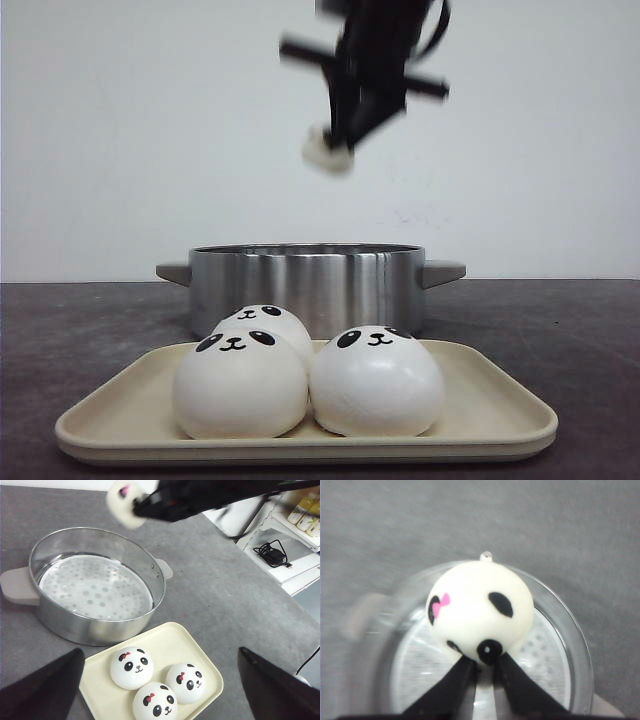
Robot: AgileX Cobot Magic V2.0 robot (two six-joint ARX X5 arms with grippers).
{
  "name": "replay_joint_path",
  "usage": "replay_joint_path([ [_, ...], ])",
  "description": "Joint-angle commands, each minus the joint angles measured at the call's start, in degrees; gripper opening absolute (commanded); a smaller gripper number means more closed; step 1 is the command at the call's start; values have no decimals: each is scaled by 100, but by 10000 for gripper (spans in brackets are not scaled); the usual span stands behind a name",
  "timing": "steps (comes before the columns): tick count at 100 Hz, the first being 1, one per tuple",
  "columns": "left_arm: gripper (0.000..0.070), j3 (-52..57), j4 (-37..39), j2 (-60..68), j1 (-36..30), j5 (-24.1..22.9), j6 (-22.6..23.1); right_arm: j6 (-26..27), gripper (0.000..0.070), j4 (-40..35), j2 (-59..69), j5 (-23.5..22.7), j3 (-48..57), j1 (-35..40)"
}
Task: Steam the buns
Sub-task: 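Lift the bun with the right gripper and lower it into the steamer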
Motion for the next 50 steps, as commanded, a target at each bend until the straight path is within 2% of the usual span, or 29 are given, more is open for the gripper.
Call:
replay_joint_path([
  [1,596,68,61,35,-37,-11,77,-57,7,-26,396,20,114,-26],
  [16,596,68,57,35,-37,-13,77,-44,7,-96,1021,22,114,-138],
  [34,596,68,57,66,-37,-15,77,-46,27,188,1377,22,111,-212],
  [38,596,68,52,79,-37,-15,77,-42,100,212,1405,15,114,-223],
  [47,596,68,52,125,-37,-15,77,-42,370,173,1410,20,114,-232],
  [50,596,68,50,149,-37,-15,77,-42,433,155,1410,24,111,-232],
])
